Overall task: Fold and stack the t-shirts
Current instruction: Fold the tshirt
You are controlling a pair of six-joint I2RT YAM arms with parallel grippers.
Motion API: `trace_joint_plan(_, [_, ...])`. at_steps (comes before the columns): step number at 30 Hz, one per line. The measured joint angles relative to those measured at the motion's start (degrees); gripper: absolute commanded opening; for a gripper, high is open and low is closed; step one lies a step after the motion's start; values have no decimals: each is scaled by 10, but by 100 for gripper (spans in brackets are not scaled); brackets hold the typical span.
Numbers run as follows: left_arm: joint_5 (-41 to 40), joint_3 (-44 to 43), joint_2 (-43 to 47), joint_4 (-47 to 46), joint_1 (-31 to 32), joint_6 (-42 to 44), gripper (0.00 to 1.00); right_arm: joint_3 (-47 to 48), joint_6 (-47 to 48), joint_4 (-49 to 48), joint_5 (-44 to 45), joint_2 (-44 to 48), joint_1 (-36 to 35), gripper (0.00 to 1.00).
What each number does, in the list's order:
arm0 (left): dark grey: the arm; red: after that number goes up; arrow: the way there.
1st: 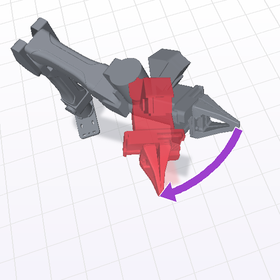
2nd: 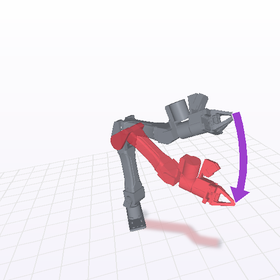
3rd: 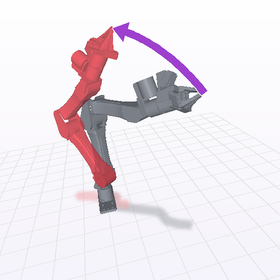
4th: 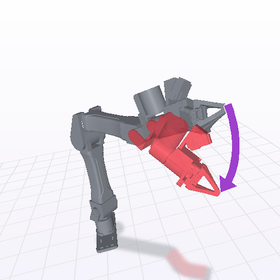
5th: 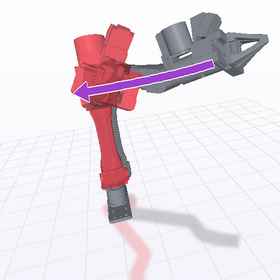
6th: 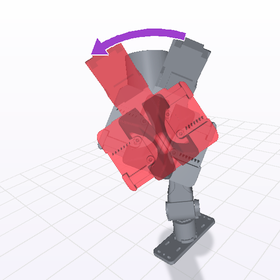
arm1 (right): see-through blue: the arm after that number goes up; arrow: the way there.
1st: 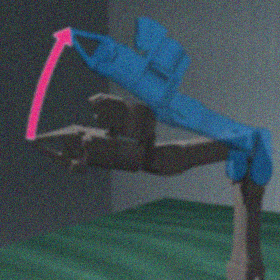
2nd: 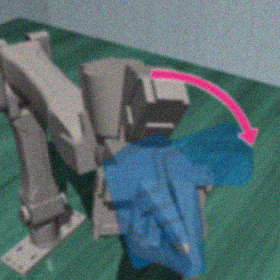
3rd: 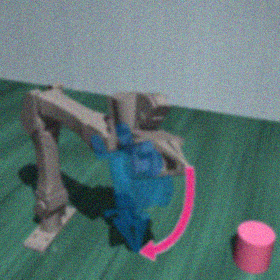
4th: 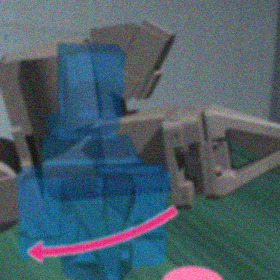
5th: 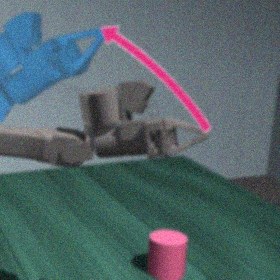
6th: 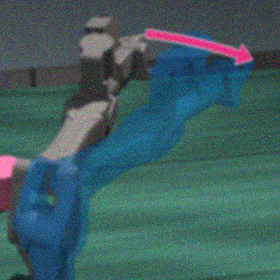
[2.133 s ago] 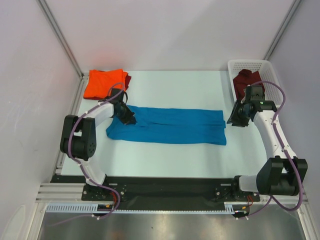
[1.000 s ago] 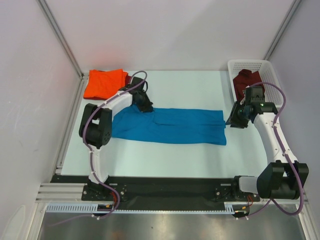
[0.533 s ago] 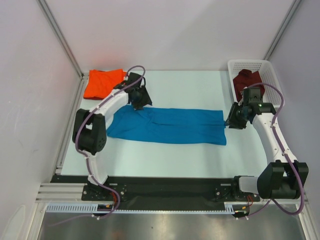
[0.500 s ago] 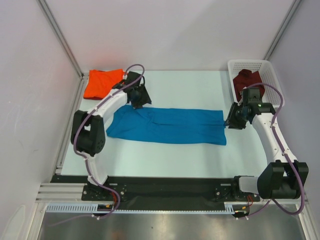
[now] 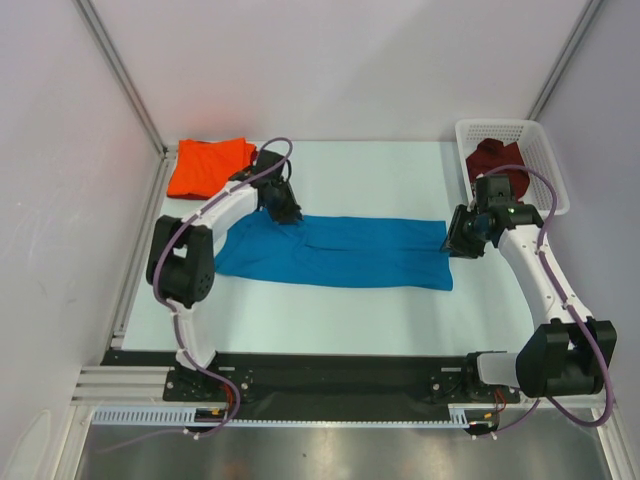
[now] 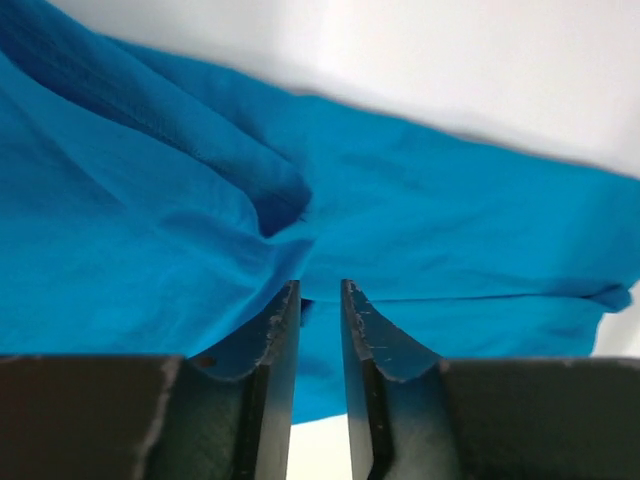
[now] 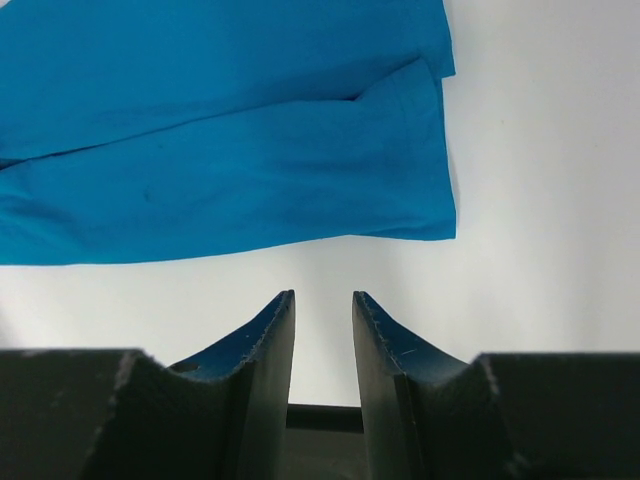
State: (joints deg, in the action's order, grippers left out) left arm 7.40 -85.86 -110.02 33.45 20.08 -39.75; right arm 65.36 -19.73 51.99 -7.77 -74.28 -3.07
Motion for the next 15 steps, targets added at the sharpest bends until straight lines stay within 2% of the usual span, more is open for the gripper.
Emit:
trace_joint_plan(2, [4,1,-17,0,0,-3,16,0,0,0,0,0,-1,35])
trace_joint_plan(3, [4,1,-25,0,0,-6,15,0,0,0,1,0,-1,36])
trace_joint_plan(10, [-7,0,-35,3,2,-12,5,-4,0,3,7,7,-1,36])
trace_joint_plan(15, [-27,-6,-57,19,4,-18,4,-7,0,5,10,11,-1,36])
